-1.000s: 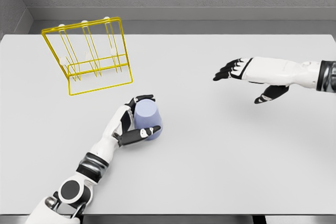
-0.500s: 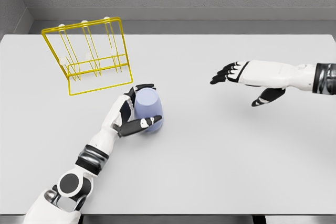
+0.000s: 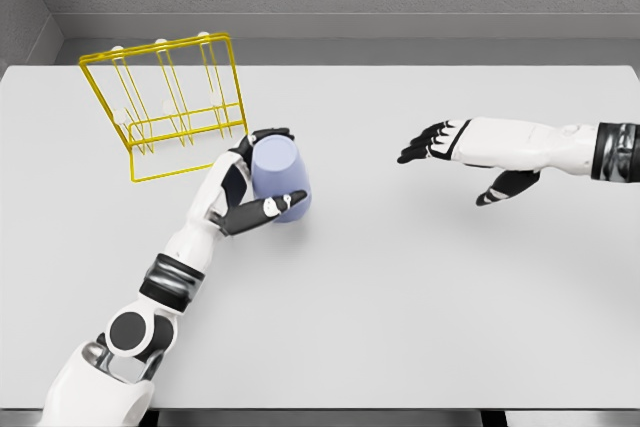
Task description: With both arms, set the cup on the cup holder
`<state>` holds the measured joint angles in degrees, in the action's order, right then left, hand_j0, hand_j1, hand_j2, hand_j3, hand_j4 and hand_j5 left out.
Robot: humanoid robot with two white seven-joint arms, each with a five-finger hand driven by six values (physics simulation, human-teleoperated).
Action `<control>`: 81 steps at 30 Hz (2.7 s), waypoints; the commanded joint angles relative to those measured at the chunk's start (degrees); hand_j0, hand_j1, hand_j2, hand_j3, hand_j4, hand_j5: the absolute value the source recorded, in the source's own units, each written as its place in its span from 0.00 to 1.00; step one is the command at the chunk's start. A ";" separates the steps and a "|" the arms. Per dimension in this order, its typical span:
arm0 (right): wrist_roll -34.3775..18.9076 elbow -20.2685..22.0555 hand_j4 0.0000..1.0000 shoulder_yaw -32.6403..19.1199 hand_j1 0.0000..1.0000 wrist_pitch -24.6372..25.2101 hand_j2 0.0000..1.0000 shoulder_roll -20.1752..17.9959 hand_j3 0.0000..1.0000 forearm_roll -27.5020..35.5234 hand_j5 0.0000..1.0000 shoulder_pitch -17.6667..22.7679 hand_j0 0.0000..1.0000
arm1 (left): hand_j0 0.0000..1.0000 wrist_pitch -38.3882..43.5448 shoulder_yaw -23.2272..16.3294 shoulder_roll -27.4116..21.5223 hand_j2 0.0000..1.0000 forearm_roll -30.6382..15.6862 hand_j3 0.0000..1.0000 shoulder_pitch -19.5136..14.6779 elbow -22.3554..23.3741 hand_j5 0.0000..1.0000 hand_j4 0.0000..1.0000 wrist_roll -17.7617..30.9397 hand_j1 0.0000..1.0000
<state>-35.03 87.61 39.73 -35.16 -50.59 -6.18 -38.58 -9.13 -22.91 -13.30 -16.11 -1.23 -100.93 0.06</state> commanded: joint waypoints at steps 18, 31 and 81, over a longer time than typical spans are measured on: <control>0.03 0.19 1.00 0.00 1.00 0.16 1.00 0.05 1.00 0.38 1.00 0.00 1.00 | 0.69 -2.82 2.35 3.28 0.69 -0.32 0.69 -5.27 -0.06 0.69 0.69 0.11 0.69; 0.03 0.19 1.00 0.26 1.00 0.16 1.00 0.05 1.00 0.38 1.00 0.09 1.00 | 0.69 -2.73 6.48 3.28 0.69 -0.41 0.69 -7.03 -0.15 0.69 0.69 -0.24 0.69; 0.03 0.54 1.00 0.44 1.00 0.16 1.00 1.72 1.00 0.38 1.00 0.09 1.00 | 0.69 8.87 14.56 2.40 0.69 0.03 0.69 -12.13 0.56 0.69 0.69 -0.15 0.69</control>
<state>-35.03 88.13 40.19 -35.16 -48.82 -6.22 -38.50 -0.35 -8.49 -10.93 -16.01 -13.45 -100.34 -0.10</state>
